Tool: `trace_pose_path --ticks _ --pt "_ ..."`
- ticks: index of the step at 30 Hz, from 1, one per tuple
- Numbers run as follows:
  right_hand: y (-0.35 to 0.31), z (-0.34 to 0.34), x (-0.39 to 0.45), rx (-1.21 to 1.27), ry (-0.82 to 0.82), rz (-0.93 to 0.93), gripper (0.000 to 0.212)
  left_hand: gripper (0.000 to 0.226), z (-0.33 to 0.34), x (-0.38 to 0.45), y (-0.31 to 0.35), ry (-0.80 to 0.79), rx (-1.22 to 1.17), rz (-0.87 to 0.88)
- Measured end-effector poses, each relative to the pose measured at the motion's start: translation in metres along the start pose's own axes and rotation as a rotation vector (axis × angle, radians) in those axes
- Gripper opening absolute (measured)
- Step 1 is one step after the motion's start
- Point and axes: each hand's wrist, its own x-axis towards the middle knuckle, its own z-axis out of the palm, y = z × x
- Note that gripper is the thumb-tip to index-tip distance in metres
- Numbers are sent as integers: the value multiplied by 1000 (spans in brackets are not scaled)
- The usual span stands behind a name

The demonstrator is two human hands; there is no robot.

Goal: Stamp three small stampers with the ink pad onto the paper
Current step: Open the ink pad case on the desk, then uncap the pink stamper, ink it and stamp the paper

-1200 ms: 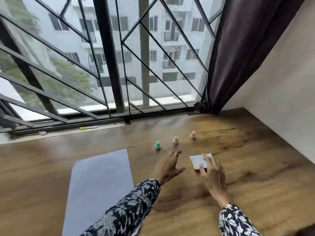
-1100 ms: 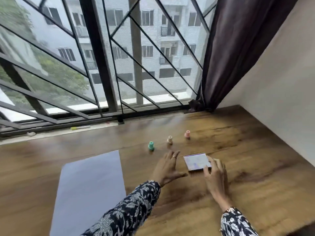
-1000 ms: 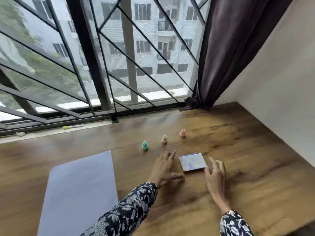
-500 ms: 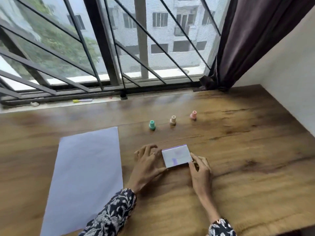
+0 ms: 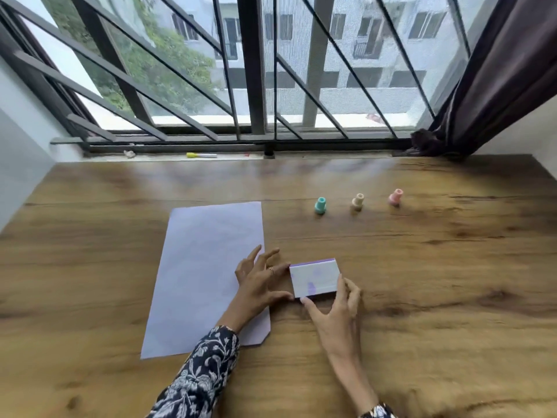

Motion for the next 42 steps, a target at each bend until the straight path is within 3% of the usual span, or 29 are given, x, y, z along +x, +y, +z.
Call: trace_pose_path --ticks 4,9,12,15,18,20,23,27,35,42 --pt "-8 11 -4 -148 69 4 97 55 3 -1 0 50 -12 -1" --pt "-12 14 -4 -193 134 -5 94 56 3 0 0 20 -30 -23" --pt "-14 8 -2 -158 89 5 89 58 3 -1 0 29 -24 -18" --pt "-12 -11 6 16 -47 78 71 60 3 -2 -1 30 -16 6" --pt "-10 -42 20 356 -249 195 42 60 3 -2 0 24 -34 7" --pt "-5 -59 28 546 -301 258 30 61 3 -1 -1 16 -36 8" --pt "11 -74 41 690 -252 382 13 61 4 -1 -2 34 -7 5" --pt "39 -87 55 783 -60 414 16 58 5 0 -3 24 6 2" --pt "72 -81 76 399 114 384 10 31 3 1 2 21 -32 -38" --pt "68 -91 95 132 125 285 22 15 -7 20 21 39 -17 -153"
